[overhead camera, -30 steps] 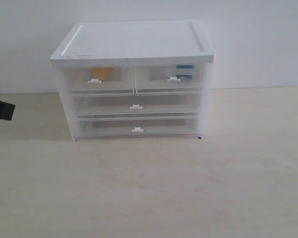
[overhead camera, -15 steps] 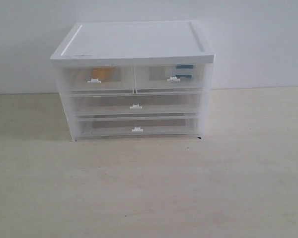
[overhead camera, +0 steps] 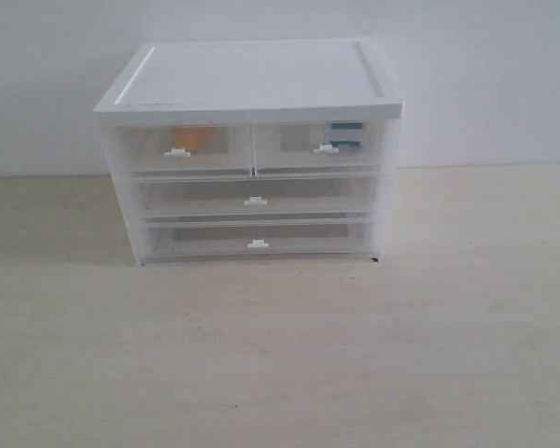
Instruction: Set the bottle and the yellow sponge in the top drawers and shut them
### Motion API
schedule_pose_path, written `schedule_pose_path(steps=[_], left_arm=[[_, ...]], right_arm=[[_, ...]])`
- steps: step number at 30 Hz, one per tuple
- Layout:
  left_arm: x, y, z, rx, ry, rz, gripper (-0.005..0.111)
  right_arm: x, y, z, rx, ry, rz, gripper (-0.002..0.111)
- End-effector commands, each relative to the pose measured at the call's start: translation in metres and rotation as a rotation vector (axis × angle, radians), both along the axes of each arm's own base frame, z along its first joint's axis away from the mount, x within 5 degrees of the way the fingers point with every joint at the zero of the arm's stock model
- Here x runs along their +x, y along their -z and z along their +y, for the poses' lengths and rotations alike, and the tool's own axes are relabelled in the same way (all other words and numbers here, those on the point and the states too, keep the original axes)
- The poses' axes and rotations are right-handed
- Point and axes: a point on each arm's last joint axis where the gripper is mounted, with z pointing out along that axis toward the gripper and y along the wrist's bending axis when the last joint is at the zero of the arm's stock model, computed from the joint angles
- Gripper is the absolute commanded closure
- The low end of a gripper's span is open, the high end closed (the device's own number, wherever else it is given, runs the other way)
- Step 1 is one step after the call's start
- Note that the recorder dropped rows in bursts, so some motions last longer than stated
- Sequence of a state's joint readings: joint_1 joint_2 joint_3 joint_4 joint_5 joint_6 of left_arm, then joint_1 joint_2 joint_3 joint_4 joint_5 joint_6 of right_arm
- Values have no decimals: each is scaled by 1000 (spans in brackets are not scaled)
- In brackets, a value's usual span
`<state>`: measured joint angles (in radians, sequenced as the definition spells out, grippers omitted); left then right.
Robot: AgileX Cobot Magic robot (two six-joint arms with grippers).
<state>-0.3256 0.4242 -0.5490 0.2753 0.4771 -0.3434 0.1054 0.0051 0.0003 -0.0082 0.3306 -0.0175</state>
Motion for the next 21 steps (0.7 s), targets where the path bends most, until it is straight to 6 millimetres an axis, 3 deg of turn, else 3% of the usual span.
schedule_pose_path(steps=[1, 7, 21], left_arm=[[3, 14, -5, 83, 72, -139, 103], [-7, 43, -5, 144, 111, -204, 103], [-26, 98, 8, 124, -20, -204, 103]], right_arm=[[0, -1, 0, -3, 3, -17, 108], [0, -1, 0, -3, 3, -15, 108], [0, -1, 0, -3, 3, -15, 108]])
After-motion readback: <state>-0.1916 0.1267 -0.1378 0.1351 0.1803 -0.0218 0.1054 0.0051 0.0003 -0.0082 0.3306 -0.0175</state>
